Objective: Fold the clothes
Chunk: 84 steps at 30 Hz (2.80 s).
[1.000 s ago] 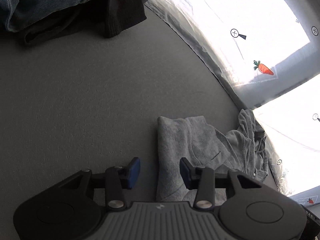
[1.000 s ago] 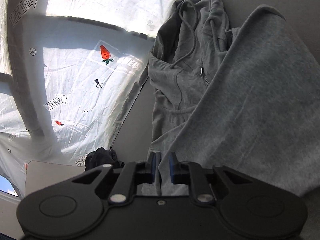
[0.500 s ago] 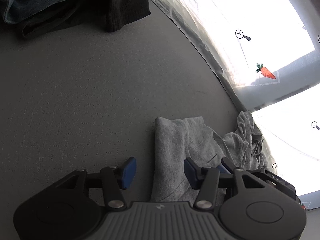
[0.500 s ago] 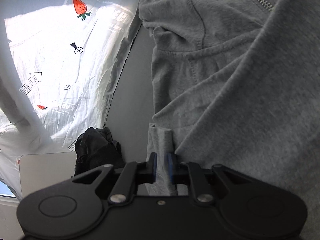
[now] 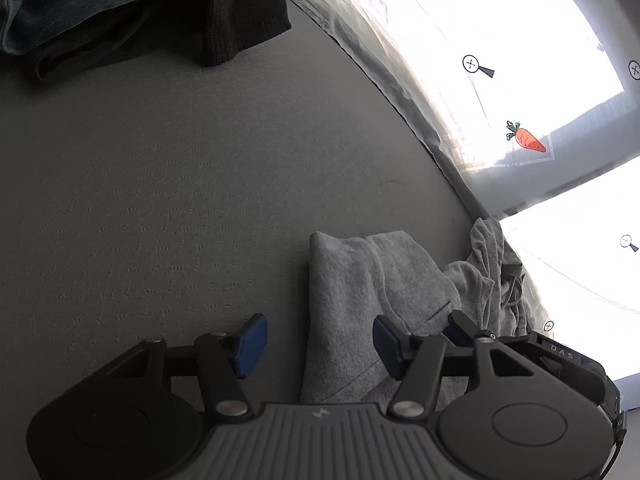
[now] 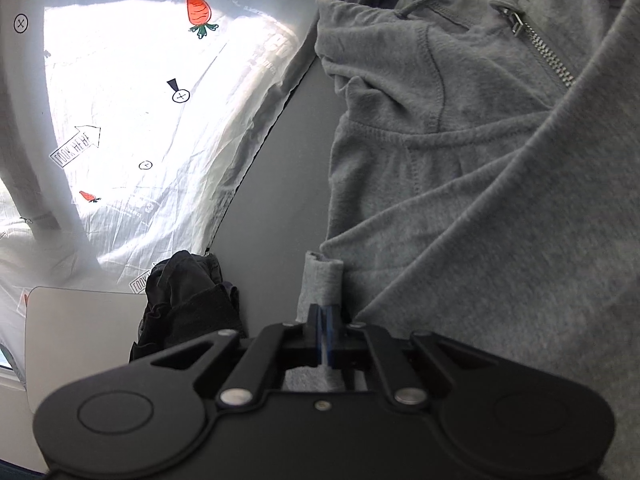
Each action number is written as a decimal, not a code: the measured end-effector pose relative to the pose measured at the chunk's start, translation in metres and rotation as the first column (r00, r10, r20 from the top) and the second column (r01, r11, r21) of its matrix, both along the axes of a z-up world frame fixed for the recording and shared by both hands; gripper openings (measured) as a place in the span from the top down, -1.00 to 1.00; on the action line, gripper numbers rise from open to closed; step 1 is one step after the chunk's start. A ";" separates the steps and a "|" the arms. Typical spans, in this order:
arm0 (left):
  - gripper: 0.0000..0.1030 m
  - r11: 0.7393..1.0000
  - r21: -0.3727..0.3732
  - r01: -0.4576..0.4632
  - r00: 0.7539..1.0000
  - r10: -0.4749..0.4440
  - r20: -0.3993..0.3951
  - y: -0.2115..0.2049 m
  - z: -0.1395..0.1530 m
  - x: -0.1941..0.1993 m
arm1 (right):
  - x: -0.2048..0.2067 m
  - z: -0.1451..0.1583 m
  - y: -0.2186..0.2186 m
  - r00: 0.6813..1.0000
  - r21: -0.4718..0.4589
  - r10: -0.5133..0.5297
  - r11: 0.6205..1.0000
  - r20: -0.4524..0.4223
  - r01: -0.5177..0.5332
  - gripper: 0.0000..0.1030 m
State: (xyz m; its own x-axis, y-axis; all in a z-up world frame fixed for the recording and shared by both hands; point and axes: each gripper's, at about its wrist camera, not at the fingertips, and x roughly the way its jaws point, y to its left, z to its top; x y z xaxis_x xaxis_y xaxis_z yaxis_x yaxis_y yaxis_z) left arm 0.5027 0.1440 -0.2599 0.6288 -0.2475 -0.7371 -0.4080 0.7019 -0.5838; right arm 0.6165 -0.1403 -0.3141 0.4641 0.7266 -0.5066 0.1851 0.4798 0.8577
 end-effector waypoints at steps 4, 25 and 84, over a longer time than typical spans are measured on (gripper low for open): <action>-0.26 0.999 0.043 0.016 1.000 -0.016 -0.001 -0.008 0.003 0.002 | -0.012 0.010 -0.017 0.999 0.006 -0.029 1.000 0.026 0.029 1.00; -0.43 0.997 -0.055 -0.048 0.999 0.049 0.020 -0.001 -0.001 0.000 | -0.009 0.001 -0.026 0.997 0.015 0.006 1.000 -0.072 -0.004 0.46; -0.82 0.730 0.462 0.503 0.854 -0.501 -0.139 -0.164 -0.001 0.031 | -0.148 0.047 -0.151 0.953 -0.672 0.009 0.712 0.302 0.206 0.90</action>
State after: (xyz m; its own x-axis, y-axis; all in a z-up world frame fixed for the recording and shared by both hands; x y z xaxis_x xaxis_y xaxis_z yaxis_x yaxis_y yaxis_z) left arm 0.5338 -0.0202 -0.2612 0.5088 -0.1532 -0.8471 0.0804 0.9882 -0.1305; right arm 0.4689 -0.2918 -0.2672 0.7038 0.1652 -0.6909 0.0859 0.9456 0.3137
